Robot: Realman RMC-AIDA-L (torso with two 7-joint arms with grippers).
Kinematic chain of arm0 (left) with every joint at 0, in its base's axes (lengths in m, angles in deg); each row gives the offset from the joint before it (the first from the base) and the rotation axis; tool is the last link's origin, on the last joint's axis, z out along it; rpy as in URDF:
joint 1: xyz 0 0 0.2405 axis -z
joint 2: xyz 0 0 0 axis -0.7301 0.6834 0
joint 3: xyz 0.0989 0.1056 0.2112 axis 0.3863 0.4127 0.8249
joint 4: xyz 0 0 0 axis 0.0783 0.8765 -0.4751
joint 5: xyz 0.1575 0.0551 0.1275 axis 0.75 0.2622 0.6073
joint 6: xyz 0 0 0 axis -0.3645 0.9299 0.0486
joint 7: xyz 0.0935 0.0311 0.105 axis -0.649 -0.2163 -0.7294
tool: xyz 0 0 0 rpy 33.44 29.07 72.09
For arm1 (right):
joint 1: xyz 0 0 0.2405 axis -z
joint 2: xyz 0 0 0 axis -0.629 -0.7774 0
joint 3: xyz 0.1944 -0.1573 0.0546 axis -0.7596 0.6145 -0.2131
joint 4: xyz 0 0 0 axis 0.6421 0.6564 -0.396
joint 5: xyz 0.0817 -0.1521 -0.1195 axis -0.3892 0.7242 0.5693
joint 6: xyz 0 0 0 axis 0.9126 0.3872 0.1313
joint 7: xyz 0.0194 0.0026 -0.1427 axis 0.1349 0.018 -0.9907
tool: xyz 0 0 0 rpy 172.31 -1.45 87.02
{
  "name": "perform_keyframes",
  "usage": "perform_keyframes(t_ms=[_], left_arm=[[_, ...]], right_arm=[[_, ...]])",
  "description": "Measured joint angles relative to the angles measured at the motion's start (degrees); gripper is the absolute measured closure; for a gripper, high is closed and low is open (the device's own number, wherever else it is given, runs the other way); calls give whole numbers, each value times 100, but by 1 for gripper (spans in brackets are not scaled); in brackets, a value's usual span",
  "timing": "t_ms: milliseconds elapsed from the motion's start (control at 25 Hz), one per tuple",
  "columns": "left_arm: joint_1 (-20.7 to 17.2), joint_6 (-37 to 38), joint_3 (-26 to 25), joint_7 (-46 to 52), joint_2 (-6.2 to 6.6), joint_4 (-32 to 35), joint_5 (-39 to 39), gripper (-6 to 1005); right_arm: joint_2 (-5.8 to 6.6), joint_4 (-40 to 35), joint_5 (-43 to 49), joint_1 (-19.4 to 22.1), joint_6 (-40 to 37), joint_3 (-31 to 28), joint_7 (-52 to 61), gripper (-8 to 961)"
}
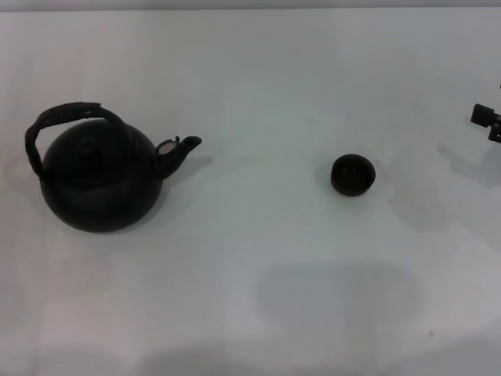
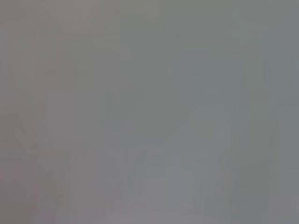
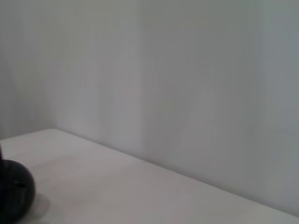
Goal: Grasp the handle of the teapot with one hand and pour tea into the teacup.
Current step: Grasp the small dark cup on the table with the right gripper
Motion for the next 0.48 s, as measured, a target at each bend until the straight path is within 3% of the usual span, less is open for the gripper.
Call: perform_keyframes(t_ms=[280, 480], left_arm=[[-49, 0, 0, 0, 4, 4, -3, 213], [-49, 0, 0, 0, 1, -8, -4, 213]], right_arm=[[77, -159, 175, -33, 305, 33, 392, 162], [15, -319, 538, -94, 357, 78, 535, 161]])
